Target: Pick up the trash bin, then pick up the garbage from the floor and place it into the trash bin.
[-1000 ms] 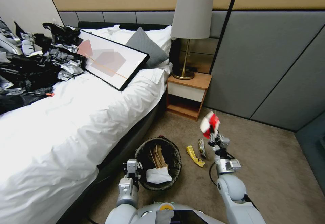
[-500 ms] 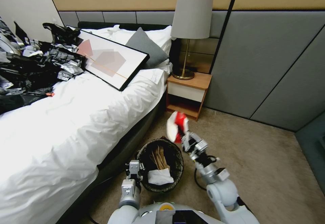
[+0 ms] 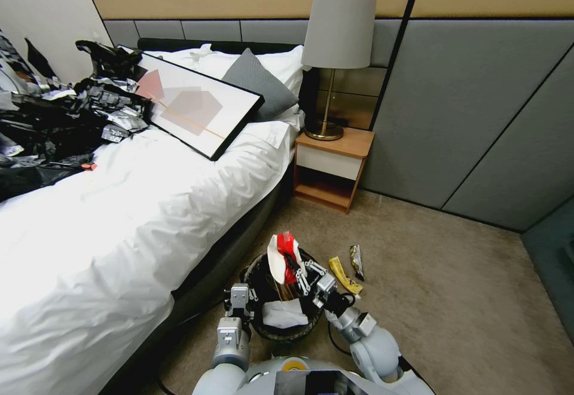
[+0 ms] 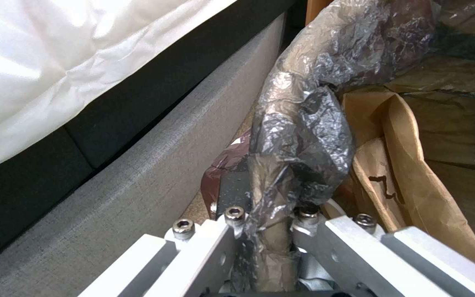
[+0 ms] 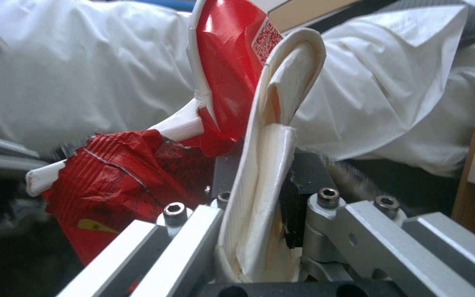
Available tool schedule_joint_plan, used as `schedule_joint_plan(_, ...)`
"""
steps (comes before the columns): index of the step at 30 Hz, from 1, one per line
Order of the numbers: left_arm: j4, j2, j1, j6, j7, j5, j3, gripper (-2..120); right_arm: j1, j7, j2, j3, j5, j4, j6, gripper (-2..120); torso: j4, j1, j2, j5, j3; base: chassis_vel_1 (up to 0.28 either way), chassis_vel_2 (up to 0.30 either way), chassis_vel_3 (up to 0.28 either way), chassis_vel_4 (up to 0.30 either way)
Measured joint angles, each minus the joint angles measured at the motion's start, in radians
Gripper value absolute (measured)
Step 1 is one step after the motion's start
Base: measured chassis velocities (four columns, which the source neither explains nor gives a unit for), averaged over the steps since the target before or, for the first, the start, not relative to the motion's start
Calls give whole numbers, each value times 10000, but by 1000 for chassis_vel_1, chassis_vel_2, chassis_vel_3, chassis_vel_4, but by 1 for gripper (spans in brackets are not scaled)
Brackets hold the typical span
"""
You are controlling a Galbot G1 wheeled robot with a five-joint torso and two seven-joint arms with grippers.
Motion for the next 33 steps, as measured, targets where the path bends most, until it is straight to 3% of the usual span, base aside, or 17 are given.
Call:
schedule_joint_plan(13,-27,-6,-12,0,3,-2,-20,0,86,-1,70,243,-89,-474,145,9,0,0,0,0,0,0,0,0,0)
schedule_joint_plan(33,-29,-30,-13,0,8,-2,-4,0,22,-71,39,538,-202,-344,271,82,0,0,0,0,0,0,0,0,0)
